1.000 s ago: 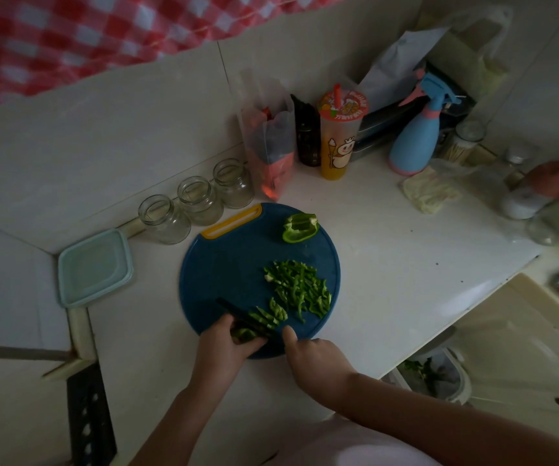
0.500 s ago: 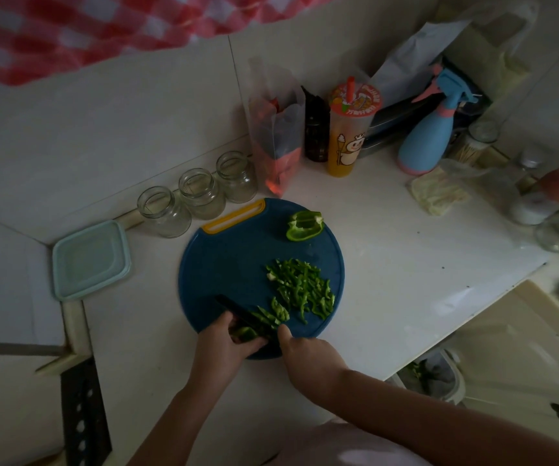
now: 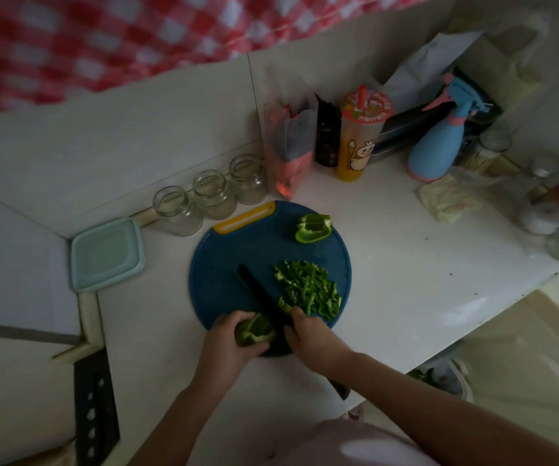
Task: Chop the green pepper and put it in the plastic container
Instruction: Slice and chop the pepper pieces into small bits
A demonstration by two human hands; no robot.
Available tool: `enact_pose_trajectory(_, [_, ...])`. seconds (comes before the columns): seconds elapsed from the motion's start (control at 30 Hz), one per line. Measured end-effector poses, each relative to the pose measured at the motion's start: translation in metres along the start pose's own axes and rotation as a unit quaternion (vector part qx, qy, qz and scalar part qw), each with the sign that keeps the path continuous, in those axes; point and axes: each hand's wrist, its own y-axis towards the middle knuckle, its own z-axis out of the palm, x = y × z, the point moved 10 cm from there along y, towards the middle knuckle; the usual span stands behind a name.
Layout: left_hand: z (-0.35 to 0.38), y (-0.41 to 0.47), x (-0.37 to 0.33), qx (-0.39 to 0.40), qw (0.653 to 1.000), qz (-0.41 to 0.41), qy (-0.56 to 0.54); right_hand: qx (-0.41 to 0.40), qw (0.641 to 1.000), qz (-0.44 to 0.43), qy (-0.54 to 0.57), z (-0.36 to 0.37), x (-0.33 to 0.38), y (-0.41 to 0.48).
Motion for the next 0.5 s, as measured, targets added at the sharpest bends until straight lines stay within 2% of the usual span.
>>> enact_pose_trajectory(0.13, [-0.002, -0.004, -0.005, -0.029, 0.999, 0.010, 0.022, -0.036, 0.999, -0.019, 0.008, -0.015, -0.006, -0.012])
enact_pose_trajectory(0.33, [-0.002, 0.000, -0.015, -0.033, 0.997, 0.007, 0.066, -0.026, 0.985, -0.073, -0.153, 0.004, 0.006, -0.029])
enact_pose_trajectory(0.5, [-0.005, 0.002, -0.019, -0.044, 0.996, 0.001, 0.084, -0.043, 0.969, -0.084, -0.226, 0.008, 0.005, -0.031])
